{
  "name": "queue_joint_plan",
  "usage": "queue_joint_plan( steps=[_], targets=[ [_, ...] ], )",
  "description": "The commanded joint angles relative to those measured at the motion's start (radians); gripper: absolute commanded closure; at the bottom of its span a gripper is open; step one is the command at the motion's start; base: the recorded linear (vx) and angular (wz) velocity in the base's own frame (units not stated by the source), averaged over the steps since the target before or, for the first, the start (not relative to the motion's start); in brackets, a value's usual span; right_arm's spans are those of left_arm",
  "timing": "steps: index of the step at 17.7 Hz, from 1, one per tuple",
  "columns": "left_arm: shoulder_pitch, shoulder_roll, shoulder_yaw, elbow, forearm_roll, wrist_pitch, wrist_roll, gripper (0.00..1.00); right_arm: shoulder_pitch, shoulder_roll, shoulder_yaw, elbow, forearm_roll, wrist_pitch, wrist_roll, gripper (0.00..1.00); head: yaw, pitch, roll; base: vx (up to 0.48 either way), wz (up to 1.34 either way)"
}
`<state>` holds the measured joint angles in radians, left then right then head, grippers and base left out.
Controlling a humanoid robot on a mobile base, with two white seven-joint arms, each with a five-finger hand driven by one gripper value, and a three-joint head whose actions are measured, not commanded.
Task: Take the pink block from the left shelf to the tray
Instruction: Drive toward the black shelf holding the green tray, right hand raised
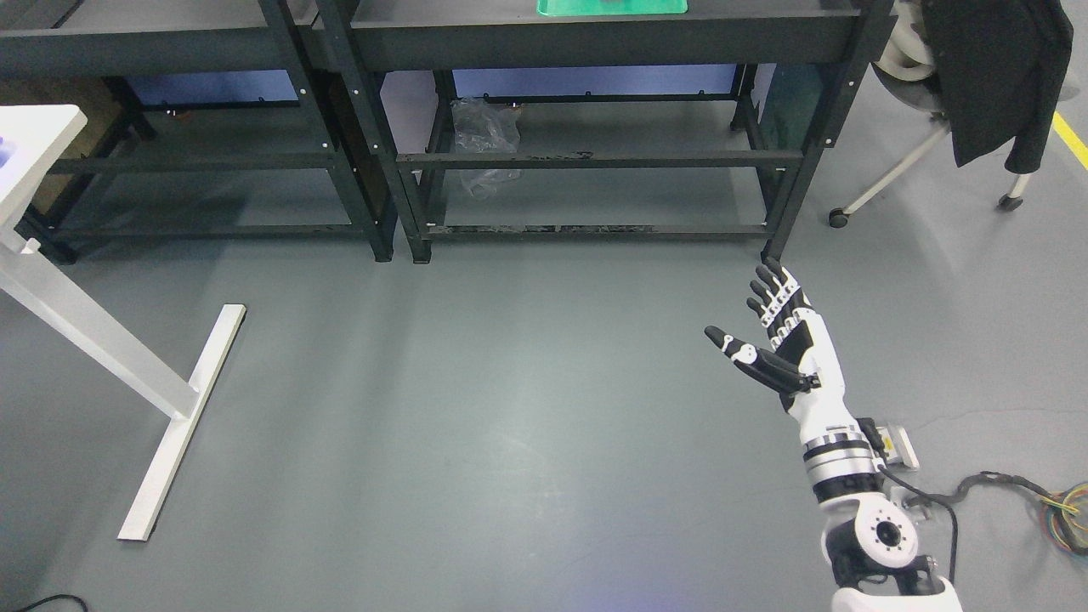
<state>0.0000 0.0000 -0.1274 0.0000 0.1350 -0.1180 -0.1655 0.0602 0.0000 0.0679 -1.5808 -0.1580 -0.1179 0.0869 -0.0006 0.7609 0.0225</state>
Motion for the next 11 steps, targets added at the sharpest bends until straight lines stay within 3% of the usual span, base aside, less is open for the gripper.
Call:
queue_joint_plan(
  steps=[1, 11],
  targets=[
    [0.02, 0.017, 0.0, -0.017, 0.0, 0.0, 0.0, 0.0, -0.002, -0.017, 0.003, -0.004, 0.0, 0.0, 0.001, 0.01, 0.0, 0.0, 0.0, 0.0, 0.0],
    [0.02, 0.017, 0.0, -0.017, 0.0, 0.0, 0.0, 0.0, -0.005, -0.017, 0.003, -0.004, 0.0, 0.0, 0.001, 0.01, 0.0, 0.0, 0.0, 0.0, 0.0]
  ],
)
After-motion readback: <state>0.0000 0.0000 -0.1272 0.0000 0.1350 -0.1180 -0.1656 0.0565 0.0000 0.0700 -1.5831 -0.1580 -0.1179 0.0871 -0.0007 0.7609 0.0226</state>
